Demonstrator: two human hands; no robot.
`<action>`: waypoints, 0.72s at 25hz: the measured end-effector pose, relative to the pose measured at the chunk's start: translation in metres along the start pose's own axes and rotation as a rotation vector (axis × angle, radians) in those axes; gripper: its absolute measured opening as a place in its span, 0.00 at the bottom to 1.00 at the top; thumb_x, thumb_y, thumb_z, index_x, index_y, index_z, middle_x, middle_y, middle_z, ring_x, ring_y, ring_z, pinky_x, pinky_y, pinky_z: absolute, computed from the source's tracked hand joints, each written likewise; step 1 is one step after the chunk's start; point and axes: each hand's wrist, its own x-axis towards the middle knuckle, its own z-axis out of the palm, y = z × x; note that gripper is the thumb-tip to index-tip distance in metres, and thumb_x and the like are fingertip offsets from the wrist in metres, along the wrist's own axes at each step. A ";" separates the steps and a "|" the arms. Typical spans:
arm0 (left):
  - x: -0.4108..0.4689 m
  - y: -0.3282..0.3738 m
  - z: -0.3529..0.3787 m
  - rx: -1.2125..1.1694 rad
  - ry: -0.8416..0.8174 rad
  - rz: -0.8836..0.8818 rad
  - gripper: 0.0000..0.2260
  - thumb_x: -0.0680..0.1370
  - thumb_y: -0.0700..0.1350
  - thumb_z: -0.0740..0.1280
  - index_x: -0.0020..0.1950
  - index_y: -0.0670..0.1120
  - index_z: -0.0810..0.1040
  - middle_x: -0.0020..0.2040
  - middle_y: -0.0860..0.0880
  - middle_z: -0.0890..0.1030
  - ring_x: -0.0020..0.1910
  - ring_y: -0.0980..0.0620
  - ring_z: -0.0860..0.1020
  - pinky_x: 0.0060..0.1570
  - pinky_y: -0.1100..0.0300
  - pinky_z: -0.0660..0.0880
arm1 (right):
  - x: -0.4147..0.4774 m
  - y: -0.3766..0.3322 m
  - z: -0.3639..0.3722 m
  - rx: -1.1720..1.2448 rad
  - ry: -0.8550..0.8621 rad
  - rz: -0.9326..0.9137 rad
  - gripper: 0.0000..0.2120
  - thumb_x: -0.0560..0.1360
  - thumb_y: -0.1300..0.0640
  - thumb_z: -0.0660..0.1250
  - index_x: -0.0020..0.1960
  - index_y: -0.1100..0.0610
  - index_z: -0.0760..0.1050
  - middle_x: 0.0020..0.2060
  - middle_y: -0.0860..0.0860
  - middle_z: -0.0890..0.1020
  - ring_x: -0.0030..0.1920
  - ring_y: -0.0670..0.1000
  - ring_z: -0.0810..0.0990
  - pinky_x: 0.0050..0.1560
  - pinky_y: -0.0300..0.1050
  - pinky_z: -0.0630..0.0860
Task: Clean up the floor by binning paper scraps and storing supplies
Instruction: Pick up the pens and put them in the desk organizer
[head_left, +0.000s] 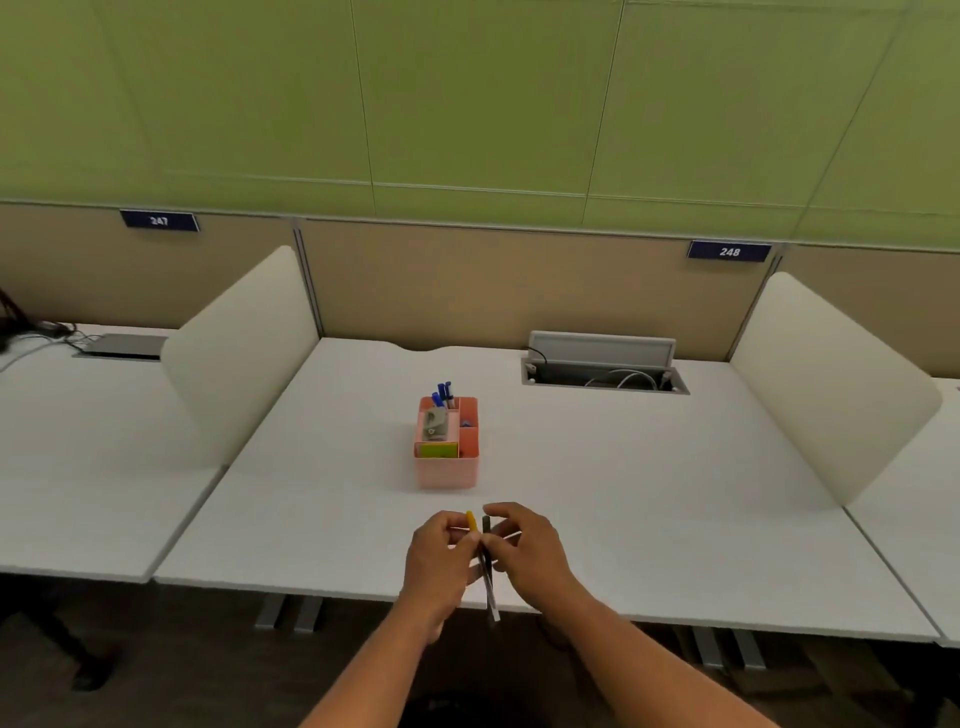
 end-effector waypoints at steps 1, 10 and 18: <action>0.013 0.008 -0.004 0.022 0.017 0.022 0.09 0.82 0.41 0.70 0.60 0.52 0.78 0.58 0.48 0.83 0.53 0.48 0.86 0.49 0.56 0.86 | 0.016 -0.006 0.003 -0.002 -0.011 -0.017 0.13 0.78 0.56 0.71 0.61 0.46 0.79 0.46 0.44 0.84 0.44 0.48 0.86 0.47 0.40 0.85; 0.196 0.094 -0.037 0.085 0.251 0.172 0.12 0.81 0.40 0.71 0.60 0.55 0.80 0.56 0.45 0.85 0.51 0.47 0.86 0.48 0.53 0.87 | 0.236 -0.065 0.016 -0.032 -0.082 -0.204 0.11 0.78 0.57 0.72 0.60 0.49 0.82 0.48 0.45 0.85 0.45 0.43 0.85 0.50 0.37 0.83; 0.365 0.133 -0.052 0.133 0.477 0.193 0.11 0.82 0.40 0.68 0.62 0.52 0.77 0.55 0.45 0.85 0.50 0.49 0.87 0.53 0.49 0.86 | 0.430 -0.095 0.025 -0.066 -0.059 -0.273 0.11 0.80 0.57 0.70 0.61 0.49 0.78 0.49 0.42 0.81 0.49 0.43 0.82 0.52 0.34 0.77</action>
